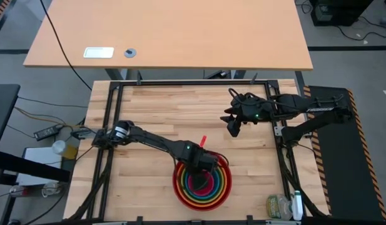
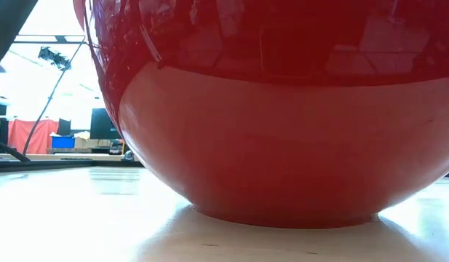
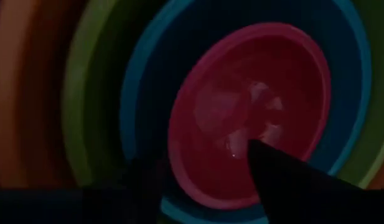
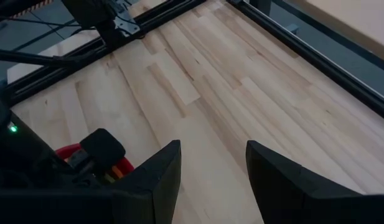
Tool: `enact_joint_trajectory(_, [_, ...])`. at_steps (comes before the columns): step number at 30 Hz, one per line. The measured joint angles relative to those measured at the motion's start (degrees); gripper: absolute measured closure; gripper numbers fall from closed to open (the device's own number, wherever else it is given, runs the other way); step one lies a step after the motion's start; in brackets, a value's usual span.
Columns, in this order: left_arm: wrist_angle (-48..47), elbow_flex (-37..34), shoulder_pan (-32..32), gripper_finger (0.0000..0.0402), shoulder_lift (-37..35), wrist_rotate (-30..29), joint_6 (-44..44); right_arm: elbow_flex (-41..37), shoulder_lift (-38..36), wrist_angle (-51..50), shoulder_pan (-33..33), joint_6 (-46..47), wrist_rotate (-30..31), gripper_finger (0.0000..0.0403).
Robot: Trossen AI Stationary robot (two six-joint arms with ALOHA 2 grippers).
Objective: Nest bowls inside each other
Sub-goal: Stack the pink bowl on top of the blue bowl, then return to Home Position
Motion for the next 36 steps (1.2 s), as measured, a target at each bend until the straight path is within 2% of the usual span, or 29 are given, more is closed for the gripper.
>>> enact_joint_trajectory(3, [-1.0, 0.1, 0.1, 0.0153, -1.3, -0.4, 0.2, 0.0, -0.4, -0.2, 0.0, 0.0, -0.2, 0.0216])
enact_joint_trajectory(5, [-3.3, 0.1, -0.4, 0.0147, -2.7, -4.0, 1.6, 0.0, -1.2, -0.4, 0.3, -0.1, -0.3, 0.0217])
enact_joint_trajectory(9, [-5.7, -0.5, -2.5, 0.0156, -7.0, -14.5, 6.4, -3.8, -5.1, 1.3, 2.0, -0.9, 2.5, 0.0225])
enact_joint_trajectory(13, [-3.1, -3.9, -2.9, 0.0180, -13.2, -18.2, 12.6, -12.8, -11.4, 9.0, 2.3, -0.1, 1.2, 0.0236])
enact_joint_trajectory(19, [6.3, -18.2, -0.4, 0.0215, -26.6, -19.7, 14.4, -27.6, -21.1, 21.2, 1.5, 4.2, -1.7, 0.0243])
enact_joint_trajectory(27, [18.2, -38.8, 4.7, 0.0239, -47.7, -21.3, 7.2, -46.1, -34.1, 37.2, -2.3, 4.3, -6.6, 0.0243])
enact_joint_trajectory(31, [25.2, -49.1, 6.4, 0.0246, -58.7, -24.9, 3.2, -54.6, -40.2, 42.2, -4.8, 7.1, -6.7, 0.0243])
enact_joint_trajectory(36, [29.7, -61.1, 7.8, 0.0247, -73.9, -26.0, -2.1, -61.1, -46.2, 44.6, -7.1, 11.0, -6.6, 0.0243])
